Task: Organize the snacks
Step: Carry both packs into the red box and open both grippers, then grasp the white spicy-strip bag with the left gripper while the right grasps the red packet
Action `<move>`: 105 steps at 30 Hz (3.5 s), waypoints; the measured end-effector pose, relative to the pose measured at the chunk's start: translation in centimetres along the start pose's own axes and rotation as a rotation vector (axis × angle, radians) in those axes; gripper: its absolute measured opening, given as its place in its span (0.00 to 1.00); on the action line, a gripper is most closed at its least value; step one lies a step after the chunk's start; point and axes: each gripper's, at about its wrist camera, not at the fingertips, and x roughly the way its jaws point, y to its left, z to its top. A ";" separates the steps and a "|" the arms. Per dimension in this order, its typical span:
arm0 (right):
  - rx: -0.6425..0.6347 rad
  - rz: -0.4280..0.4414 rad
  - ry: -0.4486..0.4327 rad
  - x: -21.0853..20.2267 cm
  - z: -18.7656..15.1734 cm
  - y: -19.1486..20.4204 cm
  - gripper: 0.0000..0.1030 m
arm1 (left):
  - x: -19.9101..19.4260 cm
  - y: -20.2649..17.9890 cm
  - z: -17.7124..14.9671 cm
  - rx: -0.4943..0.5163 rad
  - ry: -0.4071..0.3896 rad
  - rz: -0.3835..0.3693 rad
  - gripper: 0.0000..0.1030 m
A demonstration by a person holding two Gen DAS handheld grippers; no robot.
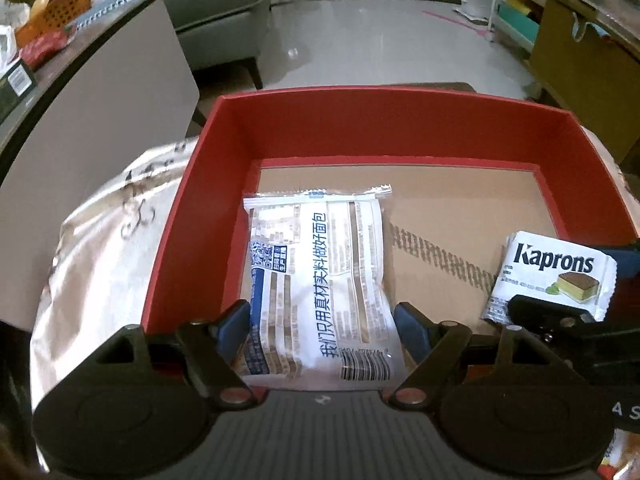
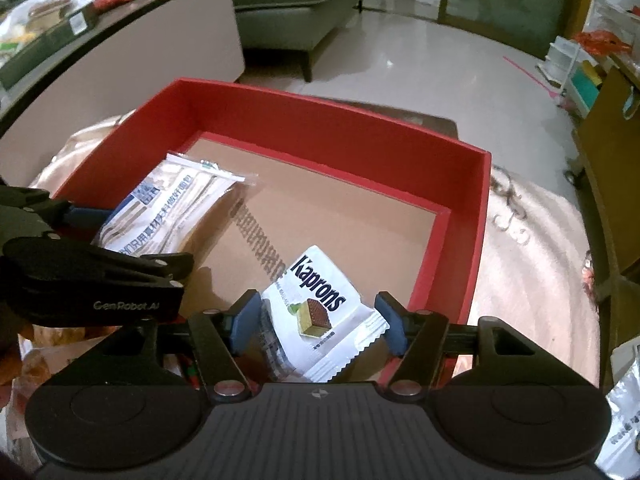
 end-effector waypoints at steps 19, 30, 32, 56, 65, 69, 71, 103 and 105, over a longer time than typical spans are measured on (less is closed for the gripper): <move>0.031 0.015 -0.104 -7.2 -2.3 0.2 0.83 | -8.5 0.9 -4.2 0.047 -0.090 -0.136 0.75; 0.062 0.070 -0.083 -10.3 -7.0 1.0 0.84 | -6.7 0.6 -7.3 0.165 0.047 -0.183 0.76; 0.057 0.076 -0.071 -10.5 -7.7 1.2 0.85 | -5.9 0.3 -7.6 0.185 0.074 -0.186 0.78; -0.057 0.126 0.059 -6.5 -7.3 2.9 0.85 | -7.2 3.8 -9.1 -0.009 0.128 -0.251 0.42; -0.240 0.115 0.137 -2.3 -6.8 7.0 0.85 | -5.6 5.4 -9.5 -0.089 0.185 -0.276 0.68; -0.249 0.118 0.179 -1.1 -7.2 7.5 0.93 | -5.4 4.6 -9.6 -0.047 0.188 -0.269 0.76; -0.249 0.133 0.197 -0.6 -7.5 7.6 1.00 | -5.5 4.2 -9.7 -0.033 0.186 -0.259 0.77; -0.215 0.062 0.098 -3.5 -8.6 7.3 0.79 | -6.6 3.8 -9.6 -0.031 0.163 -0.211 0.56; -0.234 0.070 0.130 -2.3 -8.7 8.1 0.85 | -6.4 3.8 -9.7 -0.026 0.162 -0.211 0.58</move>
